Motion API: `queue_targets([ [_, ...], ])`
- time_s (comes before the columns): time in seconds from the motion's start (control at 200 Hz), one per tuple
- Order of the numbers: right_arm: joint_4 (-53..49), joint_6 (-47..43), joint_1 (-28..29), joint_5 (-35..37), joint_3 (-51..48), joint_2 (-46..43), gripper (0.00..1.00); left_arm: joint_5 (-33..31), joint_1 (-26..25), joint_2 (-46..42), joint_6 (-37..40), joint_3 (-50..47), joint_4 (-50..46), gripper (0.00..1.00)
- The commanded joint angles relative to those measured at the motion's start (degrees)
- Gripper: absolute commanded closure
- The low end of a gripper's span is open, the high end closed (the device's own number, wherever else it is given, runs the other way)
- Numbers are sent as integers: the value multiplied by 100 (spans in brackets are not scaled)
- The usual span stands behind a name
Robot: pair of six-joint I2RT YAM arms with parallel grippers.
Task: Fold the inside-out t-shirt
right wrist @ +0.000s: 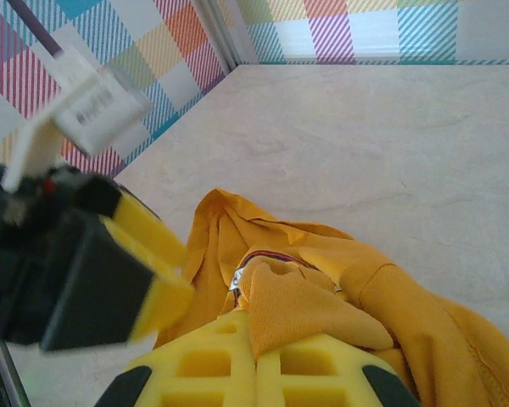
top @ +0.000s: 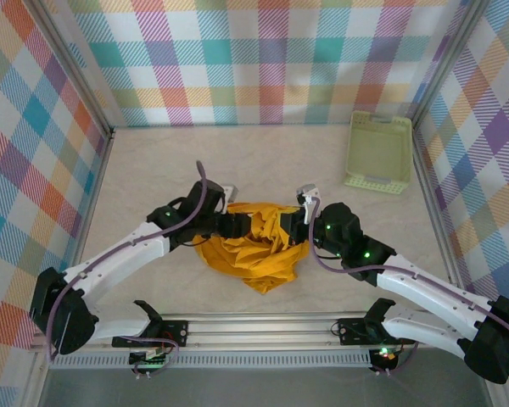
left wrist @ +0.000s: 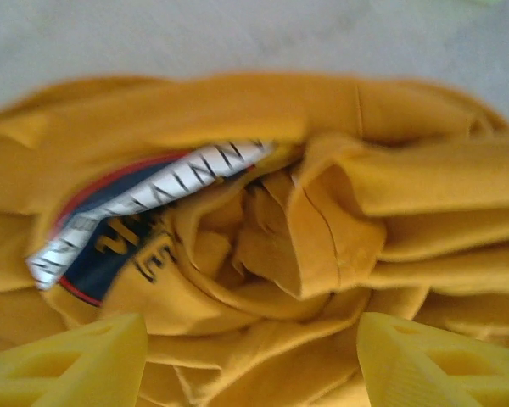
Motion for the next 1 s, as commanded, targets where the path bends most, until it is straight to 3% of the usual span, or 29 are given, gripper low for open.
queue_targets([
  [0.0, 26, 77, -28, -100, 285, -122, 100, 601, -252, 196, 313, -62, 609, 33],
  [0.165, 56, 156, -27, -225, 299, -129, 100, 477, -290, 670, 259, 12, 774, 36],
  [0.29, 31, 159, -33, -219, 278, -142, 100, 300, -291, 883, 172, 23, 958, 44],
  [0.43, -107, 145, -22, -41, 291, -145, 100, 208, -303, 894, 82, -22, 1274, 61],
  [0.64, -522, 136, -161, 204, 480, -44, 100, -108, -307, 768, -50, 191, 1213, 100],
  [0.74, -841, 53, -484, 280, 684, 108, 100, -503, -302, 526, -39, 750, 572, 100],
  [0.835, -1560, -20, -1191, 16, 1387, 428, 100, -1180, -292, 281, -231, 2047, -716, 100],
  [0.9, -2157, -60, -1661, -161, 2064, 650, 100, -1108, -318, 140, -331, 2982, -1364, 100],
  [0.995, -2525, -180, -2131, -342, 2675, 707, 100, -977, -347, -240, -433, 3397, -1343, 100],
])
